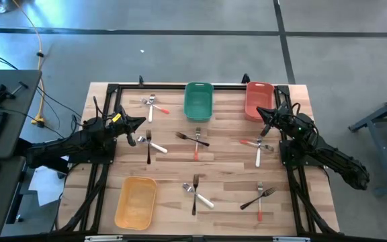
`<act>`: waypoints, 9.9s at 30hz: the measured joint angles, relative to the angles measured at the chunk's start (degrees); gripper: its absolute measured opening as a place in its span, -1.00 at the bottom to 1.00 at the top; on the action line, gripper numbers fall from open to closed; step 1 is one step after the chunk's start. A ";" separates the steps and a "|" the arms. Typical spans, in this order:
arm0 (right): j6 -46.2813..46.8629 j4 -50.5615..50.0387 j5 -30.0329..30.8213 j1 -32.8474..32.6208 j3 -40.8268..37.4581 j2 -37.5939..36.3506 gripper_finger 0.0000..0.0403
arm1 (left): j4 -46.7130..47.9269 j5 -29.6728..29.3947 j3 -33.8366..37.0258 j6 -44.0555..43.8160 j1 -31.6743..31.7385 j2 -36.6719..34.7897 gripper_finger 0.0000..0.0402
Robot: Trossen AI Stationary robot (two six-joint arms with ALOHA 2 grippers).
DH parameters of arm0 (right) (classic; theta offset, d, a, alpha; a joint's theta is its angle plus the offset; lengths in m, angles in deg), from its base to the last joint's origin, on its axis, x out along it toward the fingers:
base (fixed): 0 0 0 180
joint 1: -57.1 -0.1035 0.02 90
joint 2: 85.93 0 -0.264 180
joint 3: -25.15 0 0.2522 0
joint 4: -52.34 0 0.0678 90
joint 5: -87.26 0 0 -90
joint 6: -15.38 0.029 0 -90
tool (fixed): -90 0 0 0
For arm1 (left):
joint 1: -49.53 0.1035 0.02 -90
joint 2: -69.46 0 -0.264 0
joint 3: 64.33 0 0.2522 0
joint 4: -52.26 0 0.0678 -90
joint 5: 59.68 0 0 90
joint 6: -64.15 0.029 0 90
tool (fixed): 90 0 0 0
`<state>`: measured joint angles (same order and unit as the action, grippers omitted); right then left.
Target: Sort silverware by color (type)
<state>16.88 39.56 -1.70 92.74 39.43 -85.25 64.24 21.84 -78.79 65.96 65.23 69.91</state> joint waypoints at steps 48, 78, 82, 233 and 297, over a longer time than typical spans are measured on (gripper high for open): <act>0.01 -0.01 0.00 -0.01 0.01 -0.01 -1.00 | 39.13 9.44 -37.56 10.96 -7.63 66.99 -0.74; 0.00 -0.01 0.00 0.00 0.01 0.00 -1.00 | 41.24 3.03 -42.86 18.40 -7.87 84.87 -0.41; 0.00 -0.01 0.00 -0.02 0.00 -0.02 -1.00 | 43.78 3.24 -45.57 17.61 -7.87 84.48 -0.41; 0.00 -0.01 0.00 0.00 0.02 0.05 -1.00 | -36.65 4.14 -10.02 0.56 -10.75 55.87 -1.00; 16.50 6.88 -0.13 -26.04 0.61 18.87 -1.00 | -36.25 -1.28 0.01 5.96 -17.25 40.93 -1.00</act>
<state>33.38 46.44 -1.83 66.69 40.04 -66.37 27.99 20.57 -78.78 71.92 47.99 110.84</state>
